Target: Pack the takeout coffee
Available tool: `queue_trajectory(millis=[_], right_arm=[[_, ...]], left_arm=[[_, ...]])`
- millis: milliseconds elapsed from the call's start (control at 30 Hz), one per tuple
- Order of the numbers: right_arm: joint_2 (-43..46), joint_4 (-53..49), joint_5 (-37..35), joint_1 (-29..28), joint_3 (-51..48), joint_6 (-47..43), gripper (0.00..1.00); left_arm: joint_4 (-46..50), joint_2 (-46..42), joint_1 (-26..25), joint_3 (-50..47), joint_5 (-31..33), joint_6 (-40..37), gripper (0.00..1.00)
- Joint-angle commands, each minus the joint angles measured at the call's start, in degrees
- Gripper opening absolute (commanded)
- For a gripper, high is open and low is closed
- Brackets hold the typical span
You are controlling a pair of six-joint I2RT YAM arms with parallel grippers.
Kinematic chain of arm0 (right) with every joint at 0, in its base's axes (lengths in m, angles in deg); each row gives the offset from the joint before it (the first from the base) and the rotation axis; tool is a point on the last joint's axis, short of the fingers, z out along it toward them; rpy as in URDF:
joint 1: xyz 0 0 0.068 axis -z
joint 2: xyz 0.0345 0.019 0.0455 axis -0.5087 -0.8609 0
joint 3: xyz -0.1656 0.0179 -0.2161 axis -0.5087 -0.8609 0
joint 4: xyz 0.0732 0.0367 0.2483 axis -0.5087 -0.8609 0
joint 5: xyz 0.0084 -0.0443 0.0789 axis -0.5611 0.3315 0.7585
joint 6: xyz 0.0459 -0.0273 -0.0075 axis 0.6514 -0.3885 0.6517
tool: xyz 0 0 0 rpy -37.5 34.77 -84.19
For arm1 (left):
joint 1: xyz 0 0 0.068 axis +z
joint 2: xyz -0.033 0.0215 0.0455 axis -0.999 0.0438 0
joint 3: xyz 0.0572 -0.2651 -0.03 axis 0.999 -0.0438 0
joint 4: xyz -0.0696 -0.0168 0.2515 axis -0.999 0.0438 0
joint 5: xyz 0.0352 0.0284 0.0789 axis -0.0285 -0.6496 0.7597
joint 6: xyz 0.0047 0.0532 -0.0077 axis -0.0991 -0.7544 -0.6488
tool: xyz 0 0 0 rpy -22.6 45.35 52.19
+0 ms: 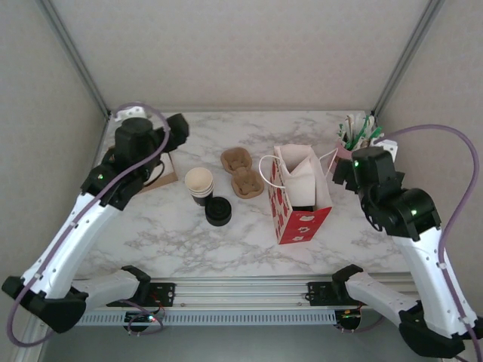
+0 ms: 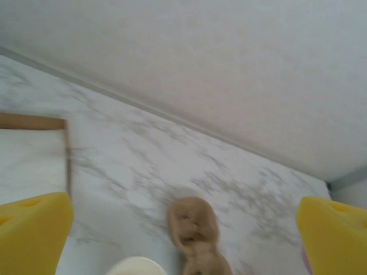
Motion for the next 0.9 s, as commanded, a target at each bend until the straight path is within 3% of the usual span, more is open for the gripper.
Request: queue_trajectory(millis=[0, 167, 367, 567, 867], right_arm=[[0.05, 1.53, 9.66, 8.56, 1.84, -2.5, 0.99], [0.26, 4.87, 18.41, 22.44, -1.42, -2.26, 0.99], [3.98, 14.66, 22.9, 32.64, -12.91, 0.18, 0.99], [6.74, 26.82, 23.67, 36.32, -26.14, 2.24, 0.99], [10.36, 50.47, 24.18, 36.43, -45.56, -0.16, 0.99]], left_arm=[[-5.16, -2.7, 4.75, -5.66, 0.44, -2.07, 0.99], [-10.16, -4.0, 13.78, -15.13, 1.03, -1.38, 1.0], [-22.16, -4.92, 19.91, -28.39, 3.39, -2.97, 1.0], [-34.88, -4.45, 23.8, -39.47, 4.8, -9.63, 1.0], [-52.03, -4.11, 29.32, -51.45, 5.34, -16.47, 1.0]])
